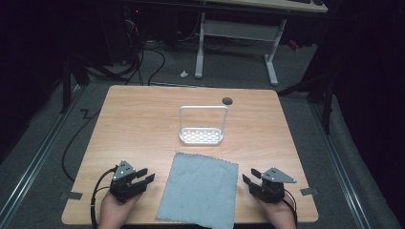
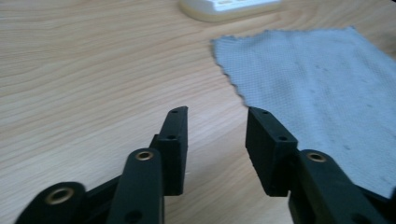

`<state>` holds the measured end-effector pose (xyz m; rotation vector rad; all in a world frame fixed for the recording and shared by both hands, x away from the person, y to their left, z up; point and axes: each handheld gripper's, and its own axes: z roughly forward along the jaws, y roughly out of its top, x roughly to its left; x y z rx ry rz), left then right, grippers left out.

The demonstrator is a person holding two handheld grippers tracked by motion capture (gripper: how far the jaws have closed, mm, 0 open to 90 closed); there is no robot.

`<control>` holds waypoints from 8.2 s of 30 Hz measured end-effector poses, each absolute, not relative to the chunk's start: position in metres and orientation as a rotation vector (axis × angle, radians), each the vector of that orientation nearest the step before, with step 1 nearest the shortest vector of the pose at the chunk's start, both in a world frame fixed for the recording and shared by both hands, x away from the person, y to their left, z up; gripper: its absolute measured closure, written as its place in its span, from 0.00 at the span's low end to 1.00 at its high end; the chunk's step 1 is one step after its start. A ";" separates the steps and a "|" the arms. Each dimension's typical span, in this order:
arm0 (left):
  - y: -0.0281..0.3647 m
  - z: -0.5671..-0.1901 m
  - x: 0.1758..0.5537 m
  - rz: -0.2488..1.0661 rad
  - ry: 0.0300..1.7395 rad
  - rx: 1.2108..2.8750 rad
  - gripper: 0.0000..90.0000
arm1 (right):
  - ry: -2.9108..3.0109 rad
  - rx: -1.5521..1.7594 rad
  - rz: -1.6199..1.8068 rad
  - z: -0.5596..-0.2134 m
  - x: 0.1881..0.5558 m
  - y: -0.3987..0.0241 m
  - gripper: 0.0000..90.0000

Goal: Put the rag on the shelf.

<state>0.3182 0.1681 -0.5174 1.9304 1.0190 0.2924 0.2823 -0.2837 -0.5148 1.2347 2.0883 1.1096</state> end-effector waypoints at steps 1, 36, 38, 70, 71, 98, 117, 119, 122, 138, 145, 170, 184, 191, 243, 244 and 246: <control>0.162 -0.517 0.318 0.275 1.008 1.946 0.71 | 2.102 1.235 1.120 -0.515 0.281 -0.281 0.66; 0.097 -0.525 0.276 0.096 0.706 2.242 0.93 | 2.342 1.153 0.974 -0.526 0.281 -0.254 1.00; 0.100 -0.523 0.279 0.113 0.723 2.217 0.90 | 2.345 1.151 0.973 -0.525 0.280 -0.254 1.00; 0.107 -0.535 0.363 0.252 1.052 2.005 0.95 | 2.207 1.251 1.084 -0.511 0.306 -0.260 0.76; 0.107 -0.535 0.363 0.250 1.050 2.005 0.96 | 2.200 1.270 1.085 -0.511 0.312 -0.258 0.76; 0.107 -0.536 0.363 0.236 1.036 2.014 0.98 | 2.238 1.259 0.998 -0.530 0.350 -0.244 0.98; 0.116 -0.527 0.353 0.260 0.990 1.912 0.99 | 2.151 1.186 1.118 -0.513 0.327 -0.248 0.99; 0.118 -0.524 0.351 0.260 0.984 1.880 0.99 | 2.142 1.172 1.134 -0.510 0.325 -0.248 0.99; 0.119 -0.518 0.347 0.279 0.961 1.855 0.99 | 2.138 1.150 1.148 -0.507 0.321 -0.249 0.99; 0.124 -0.474 0.327 0.365 0.849 1.747 0.99 | 1.974 1.062 1.306 -0.472 0.300 -0.252 0.99; 0.131 -0.449 0.327 0.397 0.819 1.673 0.99 | 1.922 1.030 1.395 -0.447 0.298 -0.253 0.99; 0.136 -0.374 0.347 0.539 0.721 1.557 0.99 | 1.738 0.905 1.472 -0.368 0.317 -0.248 0.99; 0.138 -0.344 0.364 0.611 0.694 1.544 0.99 | 1.698 0.868 1.479 -0.336 0.330 -0.246 0.99; 0.131 -0.329 0.383 0.669 0.691 1.542 1.00 | 1.668 0.875 1.490 -0.330 0.347 -0.246 0.99; 0.095 -0.391 0.520 0.647 0.883 1.884 0.99 | 1.839 1.033 1.205 -0.369 0.495 -0.245 0.99; 0.094 -0.394 0.520 0.638 0.882 1.902 0.99 | 1.845 1.036 1.205 -0.373 0.495 -0.246 0.99; 0.094 -0.399 0.518 0.638 0.873 1.913 0.99 | 1.859 1.037 1.210 -0.379 0.495 -0.247 0.99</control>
